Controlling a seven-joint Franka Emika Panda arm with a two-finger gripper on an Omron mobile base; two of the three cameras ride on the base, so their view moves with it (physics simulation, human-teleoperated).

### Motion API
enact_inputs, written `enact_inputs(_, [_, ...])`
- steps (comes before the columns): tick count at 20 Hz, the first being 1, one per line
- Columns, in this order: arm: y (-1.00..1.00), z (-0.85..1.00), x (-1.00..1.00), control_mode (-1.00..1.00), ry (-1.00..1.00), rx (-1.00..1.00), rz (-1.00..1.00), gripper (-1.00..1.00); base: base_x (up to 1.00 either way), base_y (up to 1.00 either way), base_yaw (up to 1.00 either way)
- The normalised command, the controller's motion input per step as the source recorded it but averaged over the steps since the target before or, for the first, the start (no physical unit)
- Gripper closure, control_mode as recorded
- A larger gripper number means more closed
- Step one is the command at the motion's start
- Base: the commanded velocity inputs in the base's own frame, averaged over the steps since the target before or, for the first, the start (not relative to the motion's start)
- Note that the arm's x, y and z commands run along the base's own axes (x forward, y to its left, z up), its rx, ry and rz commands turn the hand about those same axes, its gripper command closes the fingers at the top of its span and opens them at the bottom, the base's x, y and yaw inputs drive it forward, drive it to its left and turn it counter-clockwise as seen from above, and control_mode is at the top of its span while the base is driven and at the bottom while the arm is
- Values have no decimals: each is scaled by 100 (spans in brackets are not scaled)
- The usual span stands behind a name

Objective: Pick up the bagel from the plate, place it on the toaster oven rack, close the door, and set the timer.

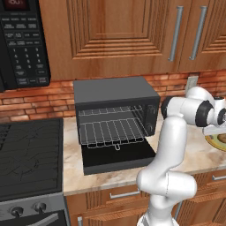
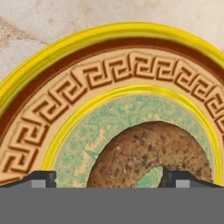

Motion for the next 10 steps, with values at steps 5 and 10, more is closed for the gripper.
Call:
enact_inputs(5, [0, -52, -24, -100, 3, 0, -7, 100, 0, 0, 0])
enact_inputs(10, [10, -44, -30, -100, 1, 0, -6, 100, 0, 0, 0])
